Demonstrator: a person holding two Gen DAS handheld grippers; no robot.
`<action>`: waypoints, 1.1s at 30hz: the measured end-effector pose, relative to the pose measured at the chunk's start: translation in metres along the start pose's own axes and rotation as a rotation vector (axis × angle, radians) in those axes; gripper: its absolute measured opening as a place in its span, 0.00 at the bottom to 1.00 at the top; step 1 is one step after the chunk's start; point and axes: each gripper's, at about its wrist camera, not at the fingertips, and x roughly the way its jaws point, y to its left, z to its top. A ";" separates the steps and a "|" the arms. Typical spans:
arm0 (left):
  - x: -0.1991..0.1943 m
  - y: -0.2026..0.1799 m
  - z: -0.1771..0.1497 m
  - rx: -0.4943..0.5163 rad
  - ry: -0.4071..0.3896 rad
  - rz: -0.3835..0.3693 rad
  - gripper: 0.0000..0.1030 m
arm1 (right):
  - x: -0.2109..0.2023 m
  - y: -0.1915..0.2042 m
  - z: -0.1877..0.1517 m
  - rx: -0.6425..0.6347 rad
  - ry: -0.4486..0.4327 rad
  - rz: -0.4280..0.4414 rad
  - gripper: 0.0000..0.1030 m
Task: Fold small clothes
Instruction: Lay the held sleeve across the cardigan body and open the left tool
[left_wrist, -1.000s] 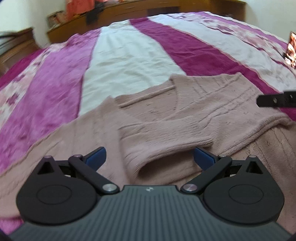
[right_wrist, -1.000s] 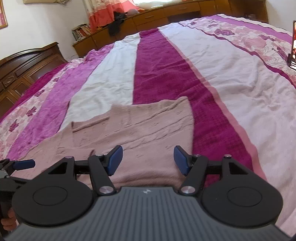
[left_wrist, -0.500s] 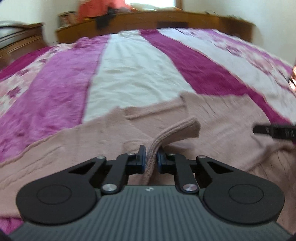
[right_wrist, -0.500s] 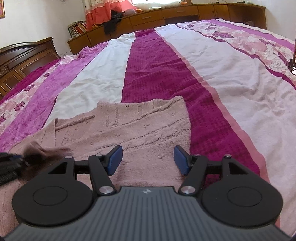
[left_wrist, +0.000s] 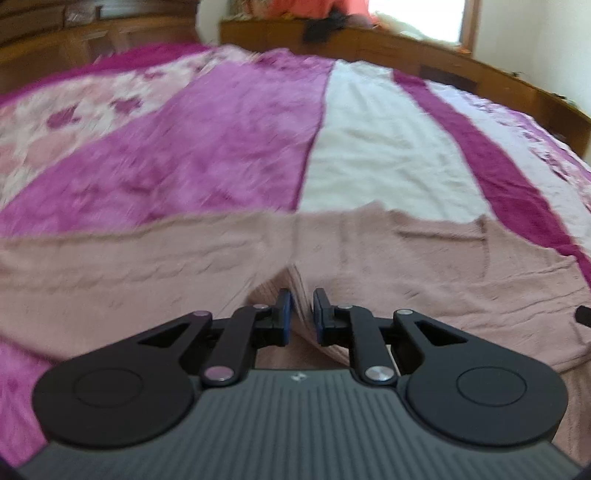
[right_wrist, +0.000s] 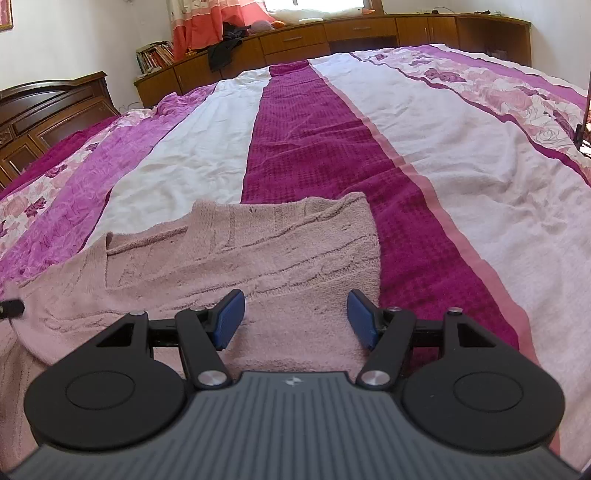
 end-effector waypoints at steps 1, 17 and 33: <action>0.001 0.005 -0.003 -0.015 0.013 0.003 0.16 | 0.000 0.000 0.000 -0.003 0.000 -0.001 0.67; -0.029 0.041 -0.002 -0.071 0.030 0.062 0.28 | -0.023 0.008 0.005 0.016 0.005 0.044 0.67; -0.062 0.135 -0.002 -0.263 0.058 0.248 0.40 | -0.078 0.044 -0.009 0.023 0.012 0.167 0.68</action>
